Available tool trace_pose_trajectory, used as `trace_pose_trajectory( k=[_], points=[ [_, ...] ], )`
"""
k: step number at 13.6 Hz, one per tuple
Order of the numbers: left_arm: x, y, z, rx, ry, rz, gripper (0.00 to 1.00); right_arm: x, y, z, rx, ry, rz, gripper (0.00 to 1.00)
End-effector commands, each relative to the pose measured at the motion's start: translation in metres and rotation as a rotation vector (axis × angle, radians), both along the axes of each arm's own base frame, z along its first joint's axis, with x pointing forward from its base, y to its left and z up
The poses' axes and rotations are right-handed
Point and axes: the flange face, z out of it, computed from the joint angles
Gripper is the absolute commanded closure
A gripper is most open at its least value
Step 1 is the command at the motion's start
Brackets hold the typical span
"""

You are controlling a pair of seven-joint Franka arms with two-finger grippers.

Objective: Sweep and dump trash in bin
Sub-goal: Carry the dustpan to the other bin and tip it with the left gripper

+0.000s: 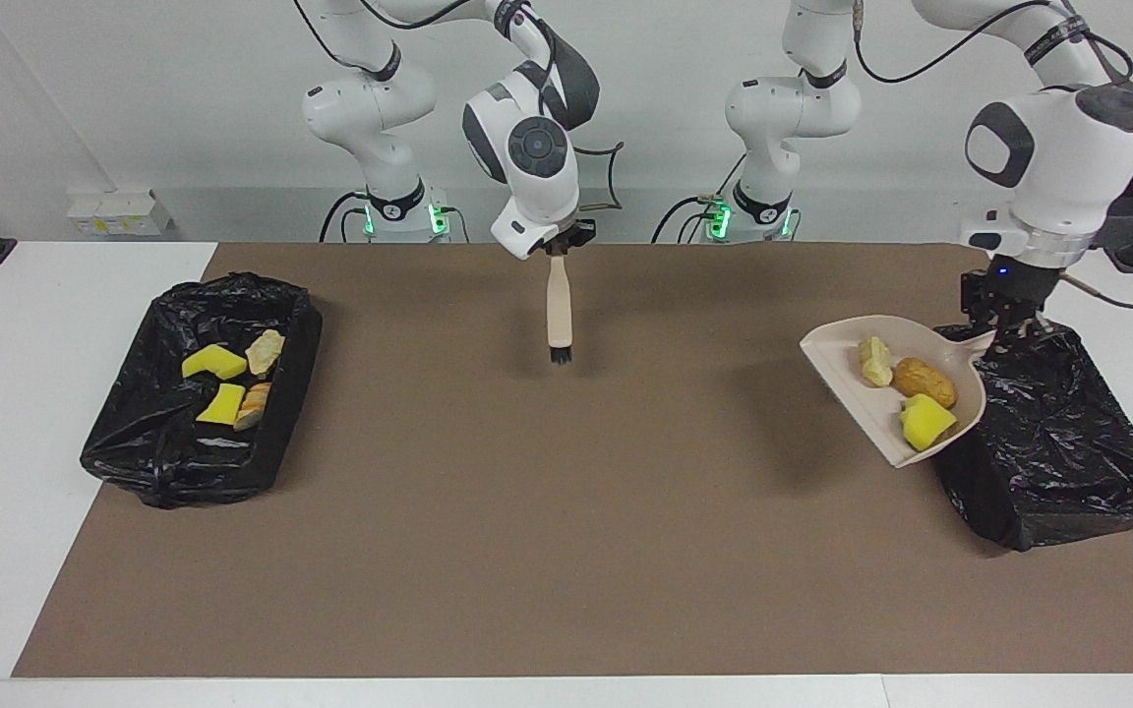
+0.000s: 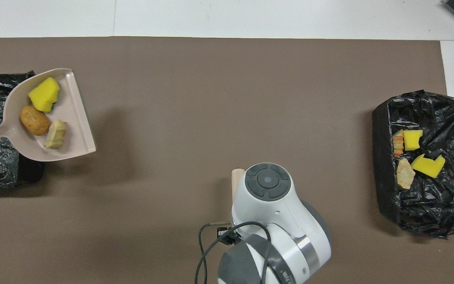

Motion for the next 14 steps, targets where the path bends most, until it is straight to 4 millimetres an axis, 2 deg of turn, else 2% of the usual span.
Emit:
trace_pose_trajectory(
  k=[1, 3, 5, 8, 9, 14],
  points=[
    [0.021, 0.048, 0.021, -0.029, -0.020, -0.024, 1.00, -0.025, 0.019, -0.015, -0.016, -0.017, -0.040, 1.00],
    [0.021, 0.086, 0.035, -0.023, -0.011, 0.010, 1.00, -0.047, 0.048, -0.036, -0.015, -0.028, -0.037, 1.00],
    [0.022, 0.111, 0.038, 0.032, 0.004, -0.040, 1.00, -0.059, 0.075, -0.054, 0.003, -0.061, -0.048, 1.00],
    [0.022, 0.148, 0.050, 0.234, 0.061, -0.057, 1.00, -0.073, 0.087, -0.066, 0.003, -0.044, -0.017, 1.00],
    [0.019, 0.160, 0.046, 0.272, 0.083, -0.051, 1.00, -0.075, 0.086, -0.067, -0.006, -0.033, -0.010, 1.00],
    [0.026, 0.147, 0.034, 0.469, 0.196, -0.125, 1.00, -0.082, 0.084, -0.067, -0.014, -0.005, -0.012, 1.00]
  ],
)
